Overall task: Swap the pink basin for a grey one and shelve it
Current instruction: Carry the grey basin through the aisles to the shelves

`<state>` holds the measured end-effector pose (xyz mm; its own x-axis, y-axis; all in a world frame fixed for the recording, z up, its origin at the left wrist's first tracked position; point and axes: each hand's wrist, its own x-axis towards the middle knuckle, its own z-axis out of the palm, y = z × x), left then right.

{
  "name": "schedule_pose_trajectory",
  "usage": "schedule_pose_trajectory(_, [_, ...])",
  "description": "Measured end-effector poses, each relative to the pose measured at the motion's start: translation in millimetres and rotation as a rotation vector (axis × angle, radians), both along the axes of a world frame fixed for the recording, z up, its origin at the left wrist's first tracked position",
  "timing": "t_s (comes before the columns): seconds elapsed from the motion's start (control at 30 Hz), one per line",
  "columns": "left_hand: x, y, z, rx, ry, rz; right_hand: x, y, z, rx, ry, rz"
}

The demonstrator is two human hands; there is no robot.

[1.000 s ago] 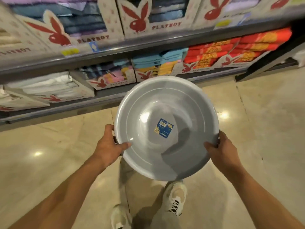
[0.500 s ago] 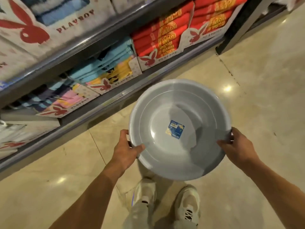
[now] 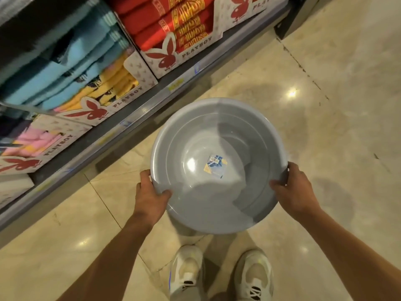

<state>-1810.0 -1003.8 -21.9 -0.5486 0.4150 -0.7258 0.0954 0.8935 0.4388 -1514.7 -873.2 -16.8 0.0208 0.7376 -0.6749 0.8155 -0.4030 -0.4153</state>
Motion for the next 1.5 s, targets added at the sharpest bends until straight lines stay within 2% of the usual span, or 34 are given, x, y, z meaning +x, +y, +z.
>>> schedule_pose_trajectory(0.1, [1, 1, -3, 0.026, -0.133, 0.035, 2, 4, -6, -0.060, 0.035, -0.071])
schedule_pose_trajectory(0.17, [3, 1, 1, 0.065, -0.087, 0.007, 1, 8, -7, -0.078, 0.044, -0.110])
schedule_pose_trajectory(0.3, [3, 16, 30, 0.181, 0.055, -0.037, -5, 9, 13, -0.052, 0.180, -0.243])
schedule_pose_trajectory(0.47, [-4, 39, 110, 0.290, 0.072, 0.029, -8, 13, 89, 0.079, 0.311, -0.295])
schedule_pose_trajectory(0.63, [-3, 68, 250, 0.444, 0.048, 0.098, -8, 25, 224, 0.264, 0.463, -0.445])
schedule_pose_trajectory(0.83, [5, 79, 452, 0.563, 0.055, 0.074, 5, 28, 439, 0.364, 0.554, -0.528])
schedule_pose_trajectory(0.97, [21, 72, 601, 0.639, 0.074, 0.012, 23, 6, 588, 0.402, 0.626, -0.583])
schedule_pose_trajectory(1.13, [53, 47, 754, 0.760, 0.026, 0.018, 54, -42, 735, 0.509, 0.678, -0.690])
schedule_pose_trajectory(1.3, [87, 28, 858, 0.863, -0.056, -0.050, 91, -93, 842, 0.678, 0.723, -0.826])
schedule_pose_trajectory(1.5, [146, 25, 925, 0.984, -0.110, -0.204, 144, -145, 923, 0.859, 0.739, -0.921])
